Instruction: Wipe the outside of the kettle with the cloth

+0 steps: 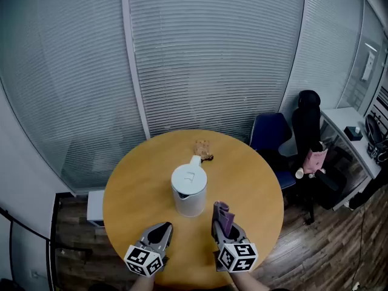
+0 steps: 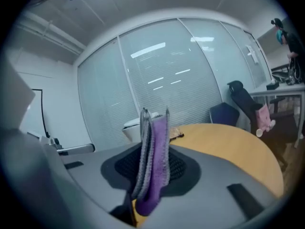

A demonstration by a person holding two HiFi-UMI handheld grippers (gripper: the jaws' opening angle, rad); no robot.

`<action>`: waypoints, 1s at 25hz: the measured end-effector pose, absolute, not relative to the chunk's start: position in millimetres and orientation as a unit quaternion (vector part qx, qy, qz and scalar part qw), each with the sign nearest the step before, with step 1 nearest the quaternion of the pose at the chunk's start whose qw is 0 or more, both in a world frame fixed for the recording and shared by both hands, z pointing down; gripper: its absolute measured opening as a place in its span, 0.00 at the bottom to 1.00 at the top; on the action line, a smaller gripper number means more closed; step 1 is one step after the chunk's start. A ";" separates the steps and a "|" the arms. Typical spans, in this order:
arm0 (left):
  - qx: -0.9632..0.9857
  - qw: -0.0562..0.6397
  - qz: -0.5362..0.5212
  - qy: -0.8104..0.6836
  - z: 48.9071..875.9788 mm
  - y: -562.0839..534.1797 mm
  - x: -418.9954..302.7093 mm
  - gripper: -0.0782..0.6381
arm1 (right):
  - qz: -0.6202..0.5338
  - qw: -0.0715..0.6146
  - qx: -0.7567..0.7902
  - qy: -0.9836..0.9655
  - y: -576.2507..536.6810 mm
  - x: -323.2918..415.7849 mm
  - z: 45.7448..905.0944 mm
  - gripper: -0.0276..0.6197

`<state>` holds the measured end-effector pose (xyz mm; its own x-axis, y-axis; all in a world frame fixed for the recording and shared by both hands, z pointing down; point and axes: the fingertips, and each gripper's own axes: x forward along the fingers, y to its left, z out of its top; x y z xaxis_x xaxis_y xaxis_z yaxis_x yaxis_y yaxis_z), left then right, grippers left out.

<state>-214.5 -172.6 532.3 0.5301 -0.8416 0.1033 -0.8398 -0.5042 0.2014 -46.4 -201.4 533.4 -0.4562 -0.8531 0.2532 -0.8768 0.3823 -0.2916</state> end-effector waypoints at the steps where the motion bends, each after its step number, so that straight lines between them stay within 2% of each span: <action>1: 0.866 0.112 -0.007 -0.487 529.4 -167.4 -215.9 0.14 | 0.183 0.030 0.522 -0.832 -194.3 -44.2 525.9 0.20; 11: 0.857 0.117 -0.006 -0.501 520.6 -118.3 -209.7 0.12 | 0.096 0.052 0.505 -0.856 -144.6 -29.9 481.2 0.20; 25: 0.822 0.131 -0.011 -0.555 517.3 -61.2 -142.2 0.12 | 0.087 0.071 0.442 -0.890 -103.9 34.1 477.7 0.20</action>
<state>-142.2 -61.2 517.3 0.3846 -0.9142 0.1280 -0.9085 -0.3503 0.2280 34.1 -103.9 477.7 -0.5999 -0.7736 0.2039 -0.7985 0.5948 -0.0926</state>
